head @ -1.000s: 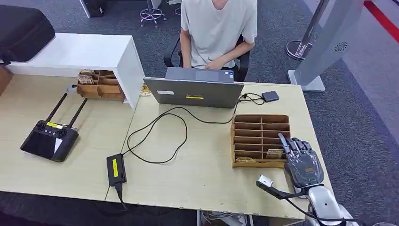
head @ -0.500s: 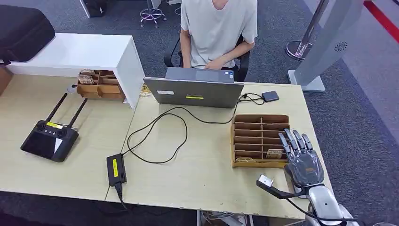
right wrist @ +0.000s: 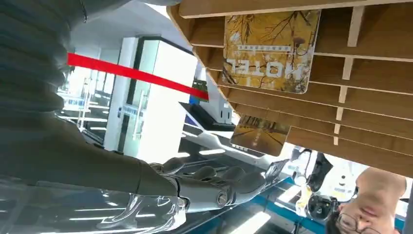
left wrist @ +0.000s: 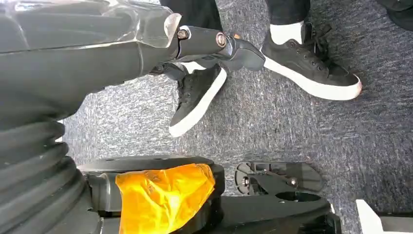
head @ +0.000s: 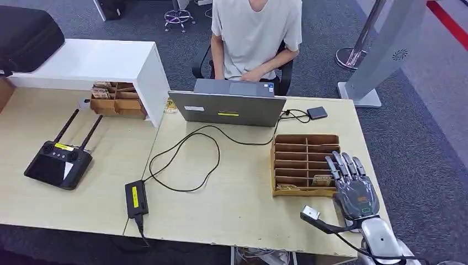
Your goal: Pass the card to the sensor for recognition and then transmit it.
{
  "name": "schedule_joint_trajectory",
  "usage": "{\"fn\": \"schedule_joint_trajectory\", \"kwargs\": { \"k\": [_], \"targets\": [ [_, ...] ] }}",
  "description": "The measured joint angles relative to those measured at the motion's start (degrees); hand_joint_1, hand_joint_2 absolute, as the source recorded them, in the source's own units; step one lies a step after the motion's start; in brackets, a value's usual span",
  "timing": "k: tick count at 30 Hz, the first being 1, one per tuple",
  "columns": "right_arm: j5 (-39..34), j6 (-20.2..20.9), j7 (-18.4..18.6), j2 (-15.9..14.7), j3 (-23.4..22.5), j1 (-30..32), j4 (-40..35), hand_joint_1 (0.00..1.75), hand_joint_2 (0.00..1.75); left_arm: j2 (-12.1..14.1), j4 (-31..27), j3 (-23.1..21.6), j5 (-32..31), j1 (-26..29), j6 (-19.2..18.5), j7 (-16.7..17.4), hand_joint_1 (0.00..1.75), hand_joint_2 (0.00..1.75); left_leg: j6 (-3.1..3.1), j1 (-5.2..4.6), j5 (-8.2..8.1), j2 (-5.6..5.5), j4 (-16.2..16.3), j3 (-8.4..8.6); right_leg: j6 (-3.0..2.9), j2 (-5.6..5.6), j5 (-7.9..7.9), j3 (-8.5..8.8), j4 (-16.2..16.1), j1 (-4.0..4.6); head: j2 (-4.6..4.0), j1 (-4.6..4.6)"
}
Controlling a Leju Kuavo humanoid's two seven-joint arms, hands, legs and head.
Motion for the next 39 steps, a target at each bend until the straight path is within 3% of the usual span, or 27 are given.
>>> {"fn": "schedule_joint_trajectory", "kwargs": {
  "k": [13,39],
  "targets": [
    [0.04,-0.02,-0.50,0.52,3.96,0.13,-5.53,0.00,1.75,0.04,0.00,0.00,1.09,0.00,0.00,-0.50,0.00,1.75,0.00,0.00,0.00,0.01,0.00,0.01,0.00,0.01,0.00,-0.01,0.00,0.00,0.00,-0.02],
    [0.07,-0.52,-0.44,-0.04,5.62,2.21,-11.02,0.00,1.75,0.09,0.00,0.00,1.97,-0.01,0.00,-0.66,0.00,1.75,0.00,0.00,0.00,0.01,0.00,0.02,0.00,0.01,0.00,-0.01,0.00,0.00,0.00,-0.02]
  ]
}}
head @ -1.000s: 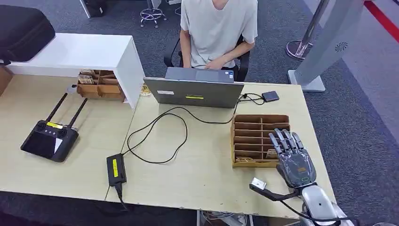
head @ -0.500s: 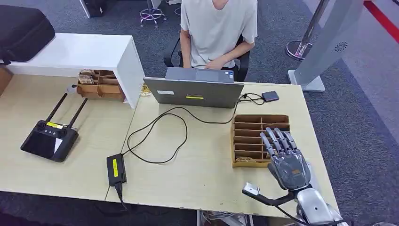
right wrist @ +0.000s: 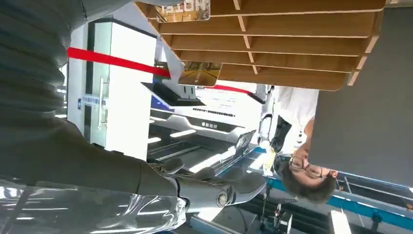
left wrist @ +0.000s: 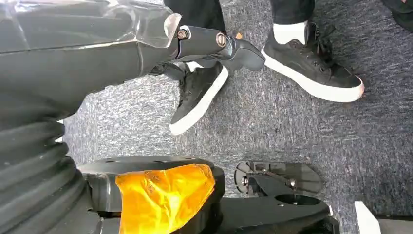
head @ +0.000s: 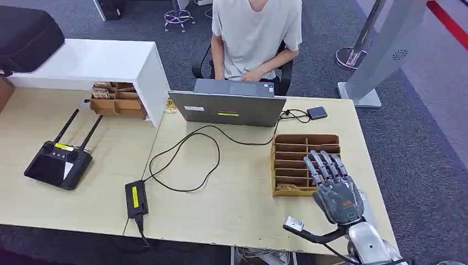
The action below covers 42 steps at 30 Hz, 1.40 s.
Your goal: Pass the card to the sensor for recognition and then transmit it.
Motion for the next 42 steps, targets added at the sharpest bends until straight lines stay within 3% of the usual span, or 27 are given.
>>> {"fn": "schedule_joint_trajectory", "kwargs": {
  "k": [15,26,42],
  "targets": [
    [-0.37,-0.02,0.22,-1.09,1.66,5.68,-5.99,0.00,1.75,0.09,0.02,0.00,1.53,0.00,0.00,-0.57,0.00,1.75,0.00,0.00,-0.01,0.01,-0.01,-0.01,0.01,0.00,-0.02,-0.01,0.00,0.00,0.00,0.00],
    [-1.49,0.11,-0.46,-1.22,3.60,6.58,-6.38,0.00,1.75,0.15,0.00,0.00,1.88,-0.01,0.00,-0.72,0.00,1.75,0.00,0.00,-0.01,0.01,-0.01,0.00,0.01,0.00,-0.02,0.00,0.00,0.00,0.00,0.00],
    [-2.91,0.07,-1.40,1.36,8.79,6.16,-5.14,0.00,1.75,0.17,0.02,0.00,2.03,-0.02,0.00,-0.70,0.00,1.75,0.00,0.01,-0.01,0.01,-0.03,0.00,0.00,-0.01,-0.02,0.01,0.00,0.00,0.00,0.02]
  ]
}}
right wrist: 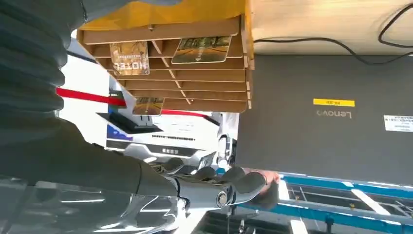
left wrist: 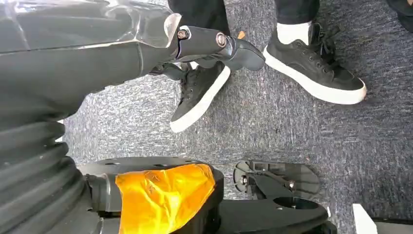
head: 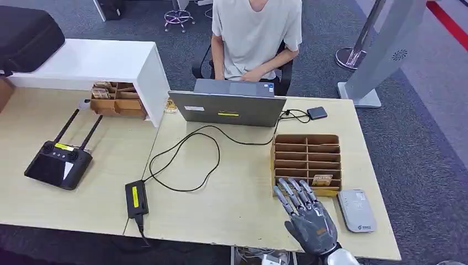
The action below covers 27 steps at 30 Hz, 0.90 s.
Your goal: Pass the card to the sensor for recognition and then transmit it.
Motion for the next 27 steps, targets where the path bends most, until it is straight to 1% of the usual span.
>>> {"fn": "schedule_joint_trajectory", "kwargs": {
  "k": [9,19,22,27],
  "targets": [
    [-0.72,0.00,-0.20,1.68,2.29,-1.56,1.42,0.00,1.75,0.00,-0.02,0.00,0.00,-0.04,0.00,0.20,0.00,1.75,0.00,0.00,0.00,0.00,0.00,0.01,0.00,0.00,0.00,0.00,0.00,0.01,0.00,-0.02],
    [-1.38,-0.02,-0.28,2.97,3.28,-3.50,3.17,0.00,1.75,0.00,-0.02,0.00,-0.02,-0.07,0.00,0.39,0.00,1.75,0.00,0.00,0.00,0.01,-0.01,0.01,0.00,0.01,0.00,0.01,0.00,0.00,0.00,0.00],
    [-1.51,-0.11,-0.09,3.28,3.76,-4.58,4.15,0.00,1.75,0.00,-0.02,0.00,-0.13,-0.15,0.00,0.68,0.00,1.75,0.00,0.00,0.00,0.01,-0.01,0.01,0.00,0.01,0.00,0.01,0.00,0.00,0.00,-0.02],
    [-1.75,-0.04,0.31,4.63,4.04,-7.47,6.46,0.00,1.75,0.00,-0.02,0.00,-0.55,-0.20,0.00,0.87,0.00,1.75,-0.02,0.00,0.02,0.05,-0.01,0.03,-0.01,0.02,0.00,0.00,0.01,0.01,0.00,-0.02]
  ]
}}
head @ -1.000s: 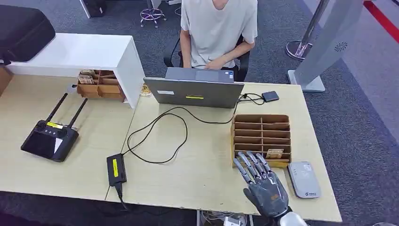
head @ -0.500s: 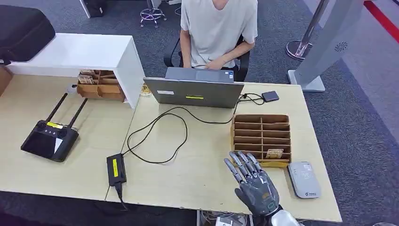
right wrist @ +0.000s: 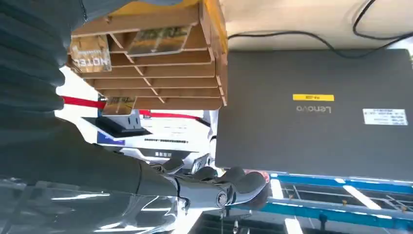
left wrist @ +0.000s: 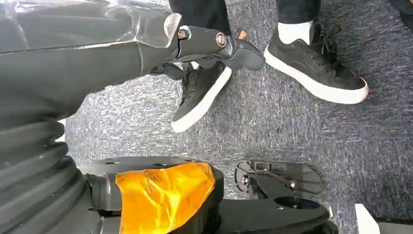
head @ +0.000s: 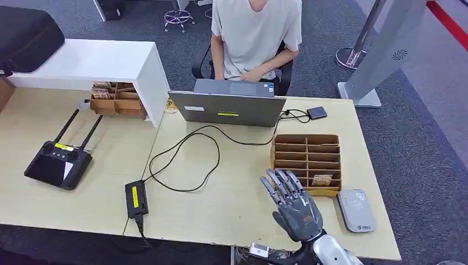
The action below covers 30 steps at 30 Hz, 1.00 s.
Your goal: Pass the card to the sensor for recognition and then transmit it.
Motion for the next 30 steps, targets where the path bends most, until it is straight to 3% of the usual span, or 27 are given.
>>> {"fn": "schedule_joint_trajectory", "kwargs": {
  "k": [8,30],
  "targets": [
    [0.00,-0.09,1.07,1.77,0.33,-4.98,6.30,0.00,1.75,-0.02,0.00,0.00,-0.42,-0.03,0.00,0.13,0.00,1.75,0.00,0.00,0.01,-0.02,0.00,0.00,0.00,-0.01,0.00,0.01,0.01,0.00,0.00,0.02],
    [0.46,-1.51,2.78,2.43,-1.35,-8.58,16.50,0.00,1.75,-0.02,0.00,0.00,-0.37,-0.04,0.00,0.13,0.00,1.75,0.00,0.00,0.00,-0.01,0.01,0.00,0.00,0.00,0.01,0.00,0.01,0.00,0.00,0.00]
  ]
}}
